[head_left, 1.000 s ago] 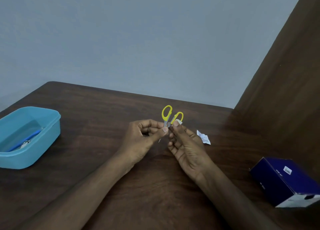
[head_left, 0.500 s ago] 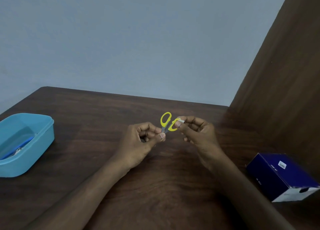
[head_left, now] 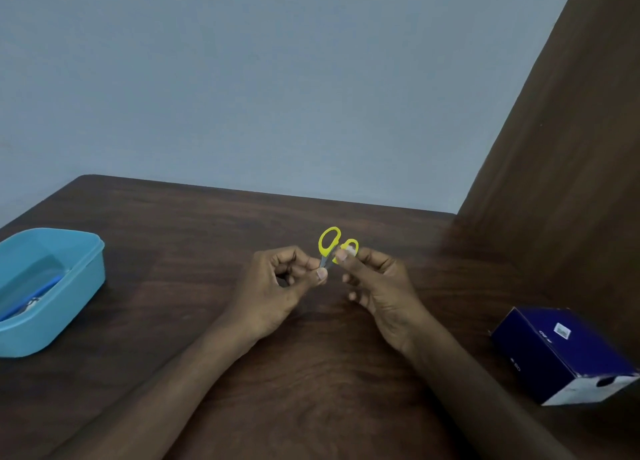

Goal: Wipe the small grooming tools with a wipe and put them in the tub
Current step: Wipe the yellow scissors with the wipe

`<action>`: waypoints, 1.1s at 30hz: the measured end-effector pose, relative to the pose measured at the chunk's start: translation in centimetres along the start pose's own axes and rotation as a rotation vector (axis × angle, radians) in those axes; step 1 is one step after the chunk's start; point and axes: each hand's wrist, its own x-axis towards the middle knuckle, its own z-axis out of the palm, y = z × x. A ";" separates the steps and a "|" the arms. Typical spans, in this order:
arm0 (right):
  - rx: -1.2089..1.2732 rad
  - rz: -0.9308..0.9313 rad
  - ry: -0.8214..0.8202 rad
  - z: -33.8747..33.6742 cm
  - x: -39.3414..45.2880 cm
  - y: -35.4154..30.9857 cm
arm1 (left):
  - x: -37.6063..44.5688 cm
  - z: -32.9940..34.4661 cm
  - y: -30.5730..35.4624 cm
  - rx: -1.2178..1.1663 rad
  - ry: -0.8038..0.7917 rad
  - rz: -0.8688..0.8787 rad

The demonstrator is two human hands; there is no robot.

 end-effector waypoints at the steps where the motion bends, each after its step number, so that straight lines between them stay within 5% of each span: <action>1: -0.036 -0.004 -0.029 0.1 -0.1 0.2 | 0.0 -0.1 0.0 0.003 0.004 -0.001; 24: -0.001 -0.358 0.263 -1.5 1.7 0.2 | -0.1 0.1 0.5 0.005 0.054 -0.060; 33: -0.399 -0.276 0.225 -3.1 2.3 0.9 | 0.2 -0.1 0.0 0.004 0.199 -0.067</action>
